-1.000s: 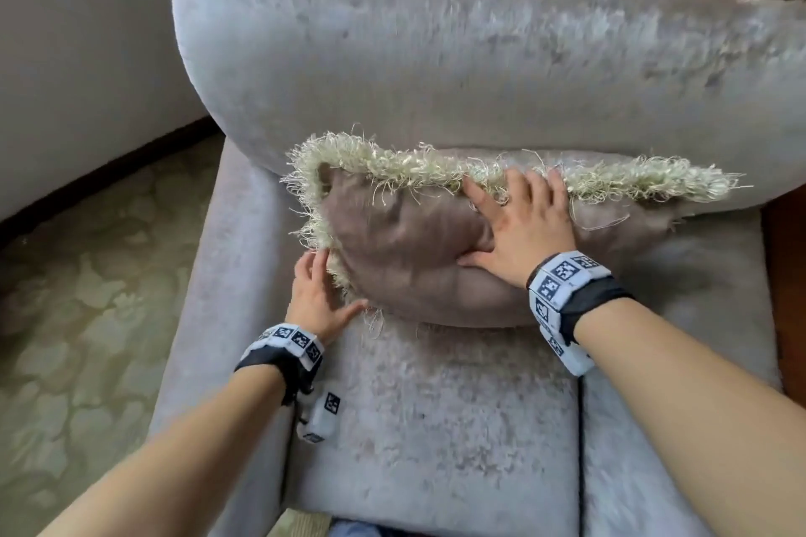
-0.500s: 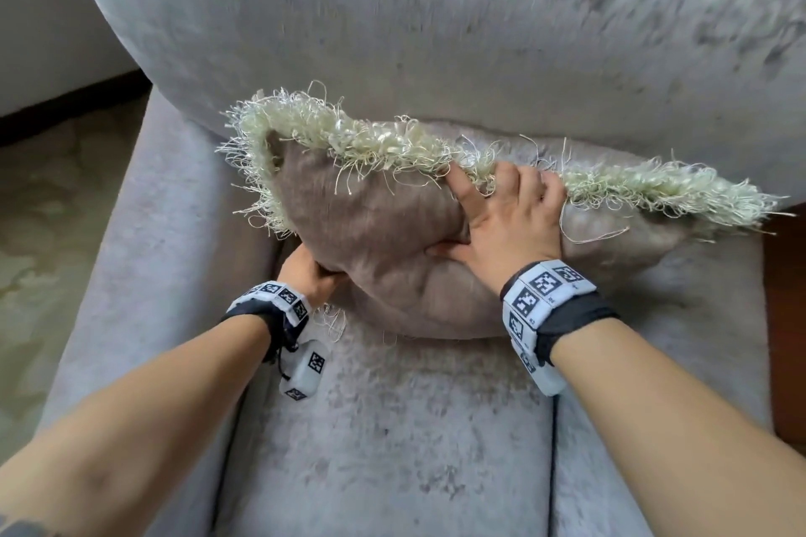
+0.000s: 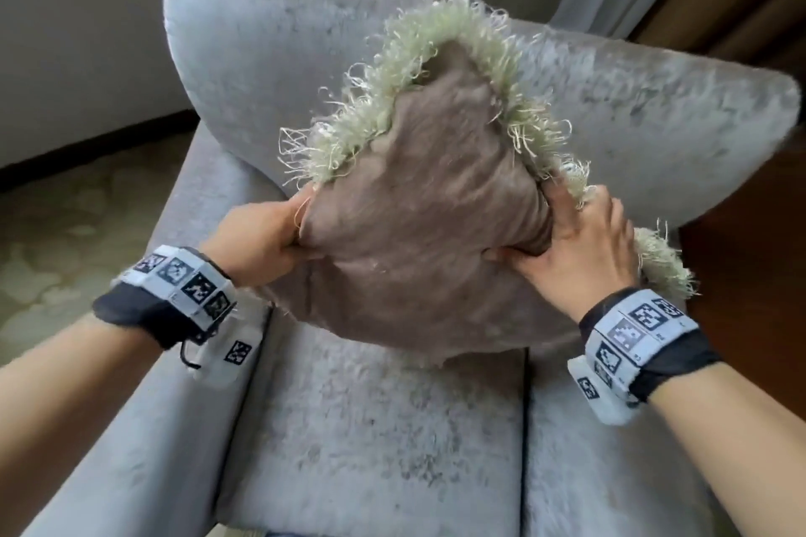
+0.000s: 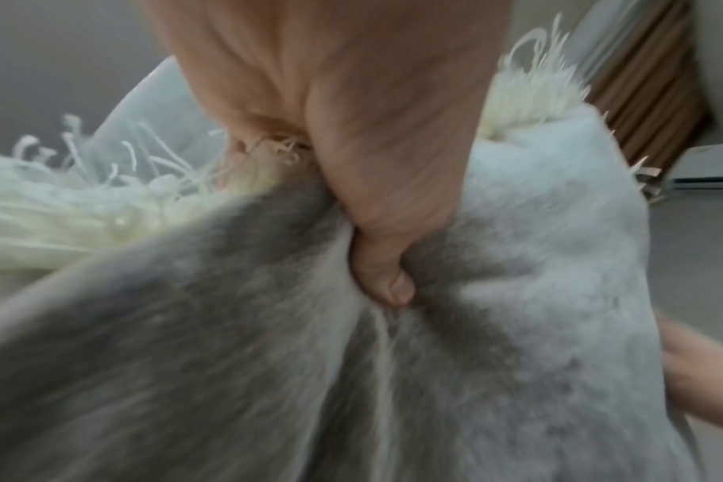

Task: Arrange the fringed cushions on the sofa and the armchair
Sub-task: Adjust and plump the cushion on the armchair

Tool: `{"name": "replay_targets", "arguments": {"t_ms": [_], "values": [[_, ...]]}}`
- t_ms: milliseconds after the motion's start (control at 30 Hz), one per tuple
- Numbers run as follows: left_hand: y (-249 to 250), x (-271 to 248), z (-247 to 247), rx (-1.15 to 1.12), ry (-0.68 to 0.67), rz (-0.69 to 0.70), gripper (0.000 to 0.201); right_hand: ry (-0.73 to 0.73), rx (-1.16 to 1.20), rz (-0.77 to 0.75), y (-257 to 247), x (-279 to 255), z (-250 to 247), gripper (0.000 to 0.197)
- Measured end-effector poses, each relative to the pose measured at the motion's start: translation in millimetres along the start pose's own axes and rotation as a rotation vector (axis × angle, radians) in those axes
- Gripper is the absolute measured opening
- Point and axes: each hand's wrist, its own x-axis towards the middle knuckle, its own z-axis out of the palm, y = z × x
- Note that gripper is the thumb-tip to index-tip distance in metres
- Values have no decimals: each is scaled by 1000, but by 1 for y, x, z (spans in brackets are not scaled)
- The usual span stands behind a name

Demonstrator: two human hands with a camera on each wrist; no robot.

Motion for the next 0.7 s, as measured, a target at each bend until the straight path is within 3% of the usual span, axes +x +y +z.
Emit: {"name": "replay_targets", "arguments": {"t_ms": [133, 333, 433, 533, 600, 700], "values": [[-1, 26, -27, 108, -26, 30, 86, -19, 98, 89, 4, -7, 11, 102], [-9, 64, 47, 168, -132, -69, 71, -247, -10, 171, 20, -4, 101, 106], [-9, 65, 77, 118, -21, -129, 82, -240, -8, 191, 30, -3, 122, 103], [-11, 53, 86, 65, 188, -62, 87, -175, 7, 162, 42, -4, 115, 101], [-16, 46, 85, 69, 301, 4, 91, -51, 26, 72, 47, -7, 106, 102], [-23, 45, 83, 134, 251, 90, 104, -33, 2, -44, 47, -7, 100, 110]]}}
